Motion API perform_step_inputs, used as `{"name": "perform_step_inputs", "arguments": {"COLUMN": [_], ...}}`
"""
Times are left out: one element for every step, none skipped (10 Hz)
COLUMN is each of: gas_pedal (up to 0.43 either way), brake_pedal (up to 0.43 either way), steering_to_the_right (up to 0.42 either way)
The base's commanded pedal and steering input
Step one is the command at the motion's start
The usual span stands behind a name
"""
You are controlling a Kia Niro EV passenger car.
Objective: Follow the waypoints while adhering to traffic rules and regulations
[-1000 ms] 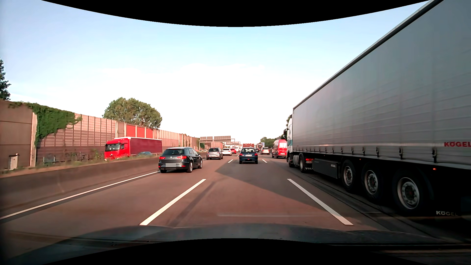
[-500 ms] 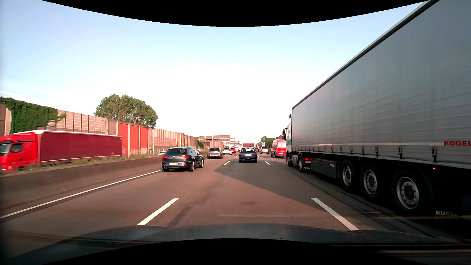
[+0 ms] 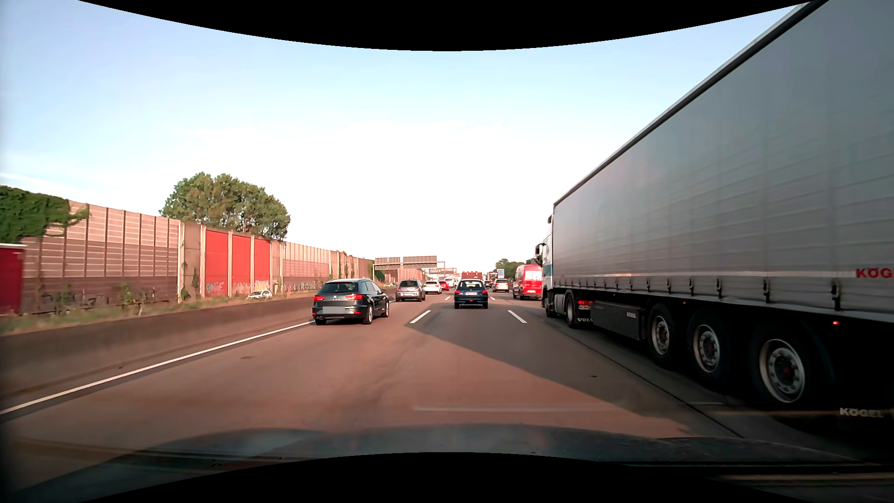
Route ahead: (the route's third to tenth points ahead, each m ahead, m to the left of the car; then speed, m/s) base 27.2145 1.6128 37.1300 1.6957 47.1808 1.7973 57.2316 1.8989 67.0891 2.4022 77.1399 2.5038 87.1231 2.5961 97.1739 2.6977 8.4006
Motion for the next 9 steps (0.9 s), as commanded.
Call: {"name": "perform_step_inputs", "arguments": {"gas_pedal": [0.157,0.157,0.157,0.157,0.157,0.169,0.169,0.169,0.169], "brake_pedal": [0.000,0.000,0.000,0.000,0.000,0.000,0.000,0.000,0.000], "steering_to_the_right": [-0.010,-0.010,-0.010,-0.010,-0.008,-0.007,-0.006,-0.006,-0.006]}}
